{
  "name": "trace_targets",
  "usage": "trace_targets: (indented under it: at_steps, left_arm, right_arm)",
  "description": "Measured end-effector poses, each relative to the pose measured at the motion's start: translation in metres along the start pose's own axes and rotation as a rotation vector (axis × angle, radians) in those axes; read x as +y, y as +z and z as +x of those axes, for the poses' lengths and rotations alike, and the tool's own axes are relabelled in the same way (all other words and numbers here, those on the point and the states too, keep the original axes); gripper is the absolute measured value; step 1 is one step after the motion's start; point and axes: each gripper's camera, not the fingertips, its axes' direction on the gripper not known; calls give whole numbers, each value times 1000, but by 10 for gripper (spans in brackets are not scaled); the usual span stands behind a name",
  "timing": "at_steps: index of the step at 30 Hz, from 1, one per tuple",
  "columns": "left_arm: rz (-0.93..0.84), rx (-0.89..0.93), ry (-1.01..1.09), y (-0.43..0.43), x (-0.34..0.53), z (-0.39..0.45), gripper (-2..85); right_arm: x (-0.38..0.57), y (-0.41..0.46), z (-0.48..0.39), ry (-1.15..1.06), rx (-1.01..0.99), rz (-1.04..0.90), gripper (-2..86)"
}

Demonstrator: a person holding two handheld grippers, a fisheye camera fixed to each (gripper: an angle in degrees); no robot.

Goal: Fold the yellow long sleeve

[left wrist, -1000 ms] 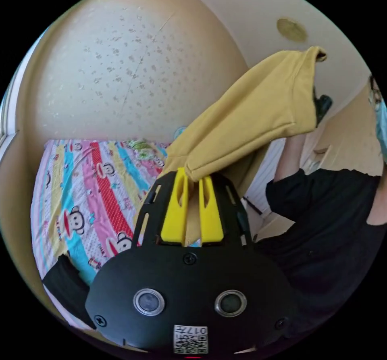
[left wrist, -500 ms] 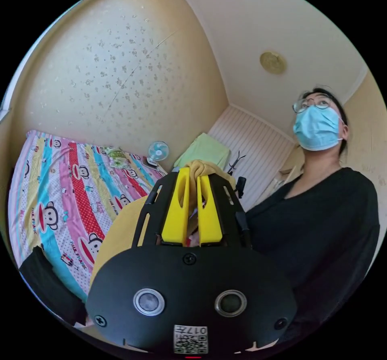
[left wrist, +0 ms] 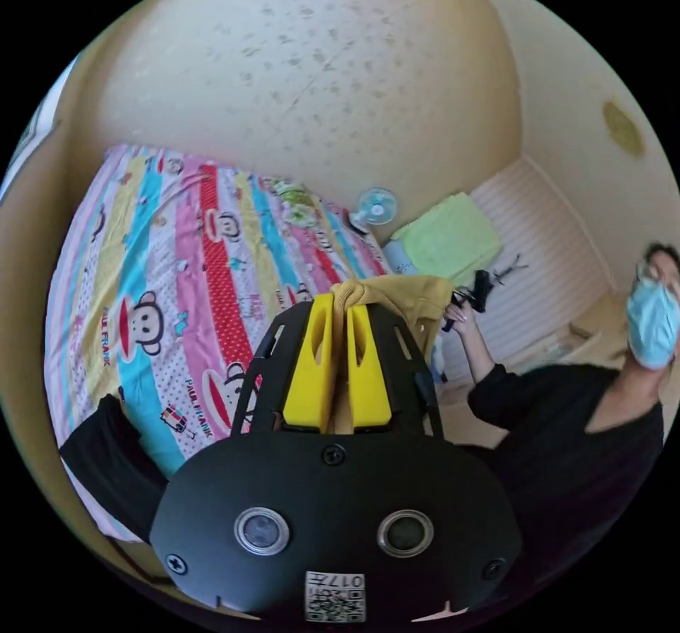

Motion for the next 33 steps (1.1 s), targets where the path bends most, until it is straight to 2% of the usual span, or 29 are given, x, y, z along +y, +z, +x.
trace_targets:
  at_steps: [3,7,9,12,15,16,18,21,24,26,28,29,31,33]
  left_arm:
    - [-65,-158,-238,81,-25,-87,110]
    - [-146,-146,-448,166,40,-163,144]
    - [-184,-226,-467,188,83,-179,152]
    - [-256,-374,-479,210,142,-198,169]
    - [-280,-381,-459,224,178,-211,178]
    - [-215,-412,-417,218,182,-208,169]
    - [-242,-390,-408,213,179,-214,130]
    - [-353,-165,-383,194,160,-238,27]
    - [-339,-47,-432,143,139,-269,15]
    - [-327,-93,-424,105,122,-285,14]
    - [-270,-261,-435,42,98,-306,18]
    - [-235,-314,-455,24,94,-312,21]
    - [-44,-493,-583,-46,92,-329,37]
    - [72,-493,-656,-76,101,-335,69]
  right_arm:
    - [-30,98,67,119,79,-136,72]
    - [13,167,133,281,25,-199,80]
    - [45,177,146,336,21,-202,88]
    - [88,187,155,344,151,-314,113]
    - [122,201,148,306,177,-478,129]
    - [133,213,142,279,184,-574,127]
    - [136,210,127,187,237,-562,116]
    - [104,190,132,88,160,-622,64]
    - [54,153,168,54,113,-674,53]
    - [8,106,209,88,216,-608,51]
    - [-29,63,242,161,353,-510,52]
    - [-49,33,264,265,460,-423,54]
    - [-68,-4,284,394,542,-299,63]
    - [-73,-19,287,454,502,-212,75]
